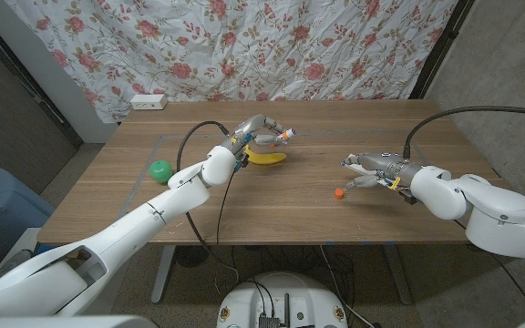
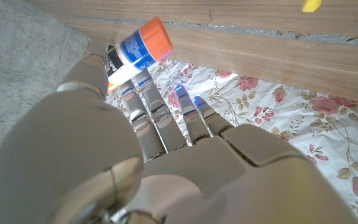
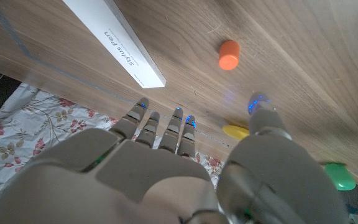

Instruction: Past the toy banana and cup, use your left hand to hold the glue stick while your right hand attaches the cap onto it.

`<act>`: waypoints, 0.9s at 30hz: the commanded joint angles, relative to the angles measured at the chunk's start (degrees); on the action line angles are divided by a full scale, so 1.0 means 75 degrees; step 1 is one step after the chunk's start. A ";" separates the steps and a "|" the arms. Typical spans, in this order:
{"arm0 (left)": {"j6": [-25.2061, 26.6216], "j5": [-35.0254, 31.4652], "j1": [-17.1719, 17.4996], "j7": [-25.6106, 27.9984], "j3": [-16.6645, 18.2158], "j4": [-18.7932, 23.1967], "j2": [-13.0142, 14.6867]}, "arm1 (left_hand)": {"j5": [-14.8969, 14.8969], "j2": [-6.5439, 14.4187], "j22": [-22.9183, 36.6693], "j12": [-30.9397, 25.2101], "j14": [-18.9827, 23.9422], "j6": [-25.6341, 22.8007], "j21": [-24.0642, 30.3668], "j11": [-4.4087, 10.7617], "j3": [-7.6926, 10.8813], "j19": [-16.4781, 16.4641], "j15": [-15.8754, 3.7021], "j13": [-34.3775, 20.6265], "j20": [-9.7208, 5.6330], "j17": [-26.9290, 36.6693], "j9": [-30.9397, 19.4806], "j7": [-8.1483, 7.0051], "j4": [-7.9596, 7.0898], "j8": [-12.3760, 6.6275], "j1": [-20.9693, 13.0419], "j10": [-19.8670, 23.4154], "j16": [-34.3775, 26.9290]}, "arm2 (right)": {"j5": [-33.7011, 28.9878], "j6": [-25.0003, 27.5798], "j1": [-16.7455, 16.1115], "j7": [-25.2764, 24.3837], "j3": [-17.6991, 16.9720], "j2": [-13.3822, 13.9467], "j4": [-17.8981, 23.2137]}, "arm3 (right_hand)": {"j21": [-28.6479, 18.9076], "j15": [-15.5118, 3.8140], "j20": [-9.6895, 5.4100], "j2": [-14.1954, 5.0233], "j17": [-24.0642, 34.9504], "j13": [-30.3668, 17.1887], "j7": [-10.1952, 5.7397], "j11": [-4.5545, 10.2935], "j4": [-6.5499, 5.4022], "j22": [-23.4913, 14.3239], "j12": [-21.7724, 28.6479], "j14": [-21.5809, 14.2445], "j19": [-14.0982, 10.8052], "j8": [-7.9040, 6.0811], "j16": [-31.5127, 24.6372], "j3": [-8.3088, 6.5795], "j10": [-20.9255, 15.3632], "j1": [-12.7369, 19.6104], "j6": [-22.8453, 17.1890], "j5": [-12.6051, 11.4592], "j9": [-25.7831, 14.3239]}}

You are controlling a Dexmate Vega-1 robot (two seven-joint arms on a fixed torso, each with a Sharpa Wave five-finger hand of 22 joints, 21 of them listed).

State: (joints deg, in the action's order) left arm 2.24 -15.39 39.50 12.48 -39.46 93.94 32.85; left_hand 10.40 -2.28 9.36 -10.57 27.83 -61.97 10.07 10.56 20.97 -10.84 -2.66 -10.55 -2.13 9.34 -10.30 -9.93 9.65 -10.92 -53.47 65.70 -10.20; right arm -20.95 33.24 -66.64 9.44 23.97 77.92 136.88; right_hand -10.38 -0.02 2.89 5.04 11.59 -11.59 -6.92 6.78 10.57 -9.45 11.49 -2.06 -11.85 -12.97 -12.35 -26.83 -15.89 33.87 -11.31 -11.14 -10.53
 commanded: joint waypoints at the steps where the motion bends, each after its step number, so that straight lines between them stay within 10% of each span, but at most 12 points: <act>1: -0.0167 0.0207 -0.0041 0.0127 -0.0005 -0.0200 -0.0173 | 0.0049 0.0379 0.0014 -0.0010 0.0043 -0.0340 0.0034 0.0286 0.0025 0.0033 -0.1076 -0.0022 -0.0159 0.0023 -0.0066 0.0247 -0.0052 -0.0024 -0.0005 0.0206 -0.0017 | -0.0703 -0.0133 0.0482 0.0670 0.0552 -0.0272 -0.0194 | -0.0068 -0.0058 0.0006 0.0015 0.0003 -0.0016 -0.0111 0.0041 -0.0004 -0.0015 0.0089 -0.0167 -0.0129 -0.0093 -0.0065 -0.0075 -0.0222 0.0222 -0.0202 -0.0017 -0.0037; 27: -0.0200 0.0657 0.0046 0.0000 0.0016 -0.0289 -0.0191 | 0.0046 0.0426 0.0015 0.0005 0.0015 -0.0263 0.0042 0.0282 0.0011 0.0050 -0.1060 -0.0025 -0.0133 0.0020 -0.0076 0.0273 -0.0062 -0.0015 0.0040 0.0108 -0.0008 | -0.2360 -0.0187 0.0847 0.1537 0.1289 -0.1135 -0.0608 | -0.0113 -0.0321 -0.0158 0.0246 -0.0016 -0.0017 -0.0184 0.0306 -0.0045 -0.0013 0.0215 -0.0814 -0.0543 -0.0195 -0.0256 -0.0097 -0.1021 0.0734 -0.0645 0.0086 -0.0026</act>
State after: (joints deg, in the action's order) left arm 0.64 -11.32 39.31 12.83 -39.25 91.78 31.22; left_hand 10.28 -2.21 9.36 -10.32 27.83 -61.94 10.07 11.17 20.82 -10.76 -2.66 -10.50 -2.05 9.35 -10.30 -9.91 9.49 -10.59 -53.40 65.08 -10.20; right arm -32.94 32.11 -60.99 18.23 31.59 71.68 133.60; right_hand -10.84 -2.05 1.94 6.54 11.46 -11.59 -8.00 9.01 10.19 -9.45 12.81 -7.40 -15.66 -14.17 -13.86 -27.22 -22.70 39.01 -15.45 -10.58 -10.53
